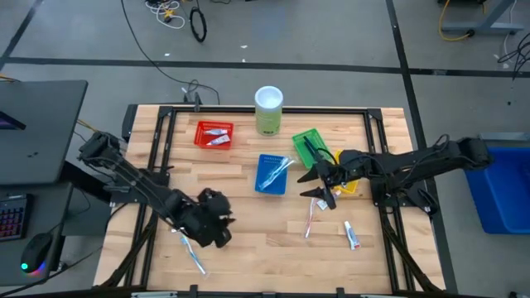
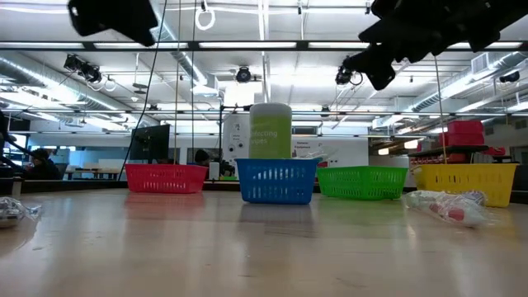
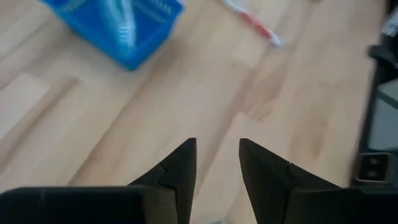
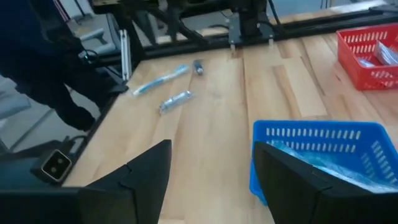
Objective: Pick & Place Travel size toiletries
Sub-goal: Put the white toothpaste into the red bin
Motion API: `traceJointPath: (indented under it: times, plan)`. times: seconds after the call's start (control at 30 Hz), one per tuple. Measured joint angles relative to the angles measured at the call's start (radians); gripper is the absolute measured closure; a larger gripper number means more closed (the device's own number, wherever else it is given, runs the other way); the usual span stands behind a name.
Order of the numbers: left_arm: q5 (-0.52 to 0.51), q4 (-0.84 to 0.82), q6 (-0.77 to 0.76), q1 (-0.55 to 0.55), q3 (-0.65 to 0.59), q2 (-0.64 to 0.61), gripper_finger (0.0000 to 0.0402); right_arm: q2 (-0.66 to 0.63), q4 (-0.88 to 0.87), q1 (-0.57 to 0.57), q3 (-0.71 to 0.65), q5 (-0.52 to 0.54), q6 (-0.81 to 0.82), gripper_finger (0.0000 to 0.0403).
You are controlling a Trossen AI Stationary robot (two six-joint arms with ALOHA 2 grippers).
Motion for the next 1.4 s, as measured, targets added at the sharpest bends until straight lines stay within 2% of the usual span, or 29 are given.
traceJointPath:
  times: [0.07, 0.2, 0.37, 0.57, 0.67, 0.77, 0.87, 1.03, 1.1, 1.27, 1.4]
  plan:
    - [0.002, -0.068, -0.069, -0.009, 0.000, 0.001, 0.0273, 0.024, 0.057, 0.013, 0.000, 0.000, -0.002, 0.0158]
    - [0.132, -0.154, -0.174, -0.004, -0.001, 0.001, 0.0273, 0.101, 0.202, 0.039, 0.000, -0.001, -0.005, 0.0146]
    - [0.190, -0.184, -0.118, -0.004, -0.001, 0.001, 0.0273, 0.194, 0.288, 0.056, 0.000, -0.001, -0.030, 0.0139]
    - [0.177, -0.265, -0.046, -0.003, -0.001, 0.001, 0.0243, 0.250, 0.295, 0.068, 0.000, 0.000, -0.026, 0.0145]
    - [0.215, -0.369, -0.008, -0.003, -0.001, 0.001, 0.0224, 0.264, 0.293, 0.068, 0.000, 0.000, -0.023, 0.0150]
    - [0.242, -0.471, -0.044, -0.004, -0.001, 0.001, 0.0210, 0.278, 0.291, 0.068, 0.000, 0.000, -0.023, 0.0152]
    - [0.213, -0.475, -0.067, -0.003, -0.001, 0.002, 0.0200, 0.287, 0.279, 0.068, 0.000, 0.000, -0.033, 0.0153]
    - [0.172, -0.368, 0.131, -0.008, -0.001, 0.002, 0.0197, 0.287, 0.224, 0.068, 0.000, 0.000, -0.146, 0.0146]
    - [0.120, -0.314, 0.172, 0.001, -0.001, 0.002, 0.0197, 0.287, 0.193, 0.068, 0.000, -0.007, -0.168, 0.0146]
    - [-0.011, -0.180, 0.197, 0.036, -0.001, 0.002, 0.0197, 0.287, 0.046, 0.085, 0.000, -0.167, -0.195, 0.0162]
    - [-0.060, -0.123, 0.197, 0.058, -0.001, 0.002, 0.0197, 0.280, -0.172, 0.120, 0.003, -0.137, -0.246, 0.0174]
